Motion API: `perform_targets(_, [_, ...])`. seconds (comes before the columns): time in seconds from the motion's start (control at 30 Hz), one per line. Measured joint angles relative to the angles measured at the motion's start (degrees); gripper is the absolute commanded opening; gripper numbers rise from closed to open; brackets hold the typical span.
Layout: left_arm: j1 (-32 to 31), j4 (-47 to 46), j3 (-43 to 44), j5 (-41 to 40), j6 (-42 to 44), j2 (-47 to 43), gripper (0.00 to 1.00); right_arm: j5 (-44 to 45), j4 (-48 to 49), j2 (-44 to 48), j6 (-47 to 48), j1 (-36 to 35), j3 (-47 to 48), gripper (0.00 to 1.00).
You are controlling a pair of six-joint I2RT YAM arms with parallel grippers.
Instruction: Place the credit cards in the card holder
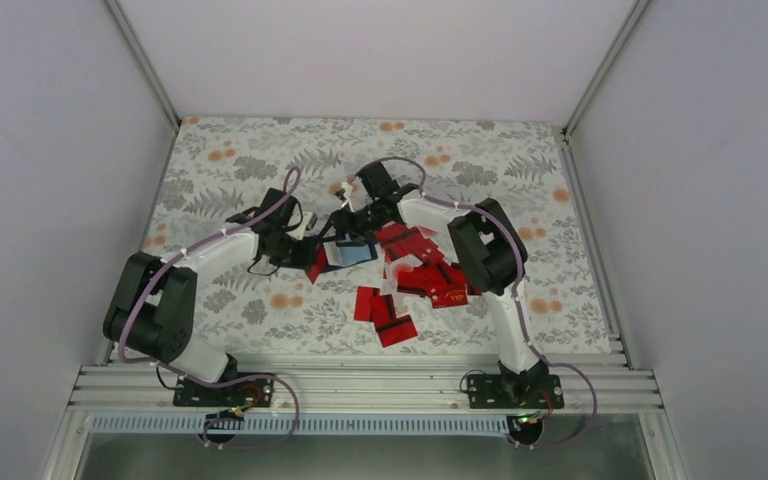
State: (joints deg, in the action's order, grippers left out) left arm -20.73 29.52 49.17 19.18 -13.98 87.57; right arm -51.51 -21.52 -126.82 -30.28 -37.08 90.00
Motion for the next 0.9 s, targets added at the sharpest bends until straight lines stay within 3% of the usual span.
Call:
perform_targets(0.43, [4.0, 6.6, 0.0, 0.96, -5.6, -15.58, 0.02, -2.34, 3.19, -4.07, -0.09, -0.57, 1.18, 0.56])
perform_targets(0.67, [7.17, 3.8, 0.04, 2.89, -8.52, -16.94, 0.02, -1.7, 3.56, -5.77, -0.11, -0.83, 1.16, 0.19])
perform_targets(0.9, [8.72, -6.47, 0.04, 9.49, -12.66, -8.79, 0.02, -0.28, 3.74, -5.66, -0.11, -0.9, -1.05, 0.11])
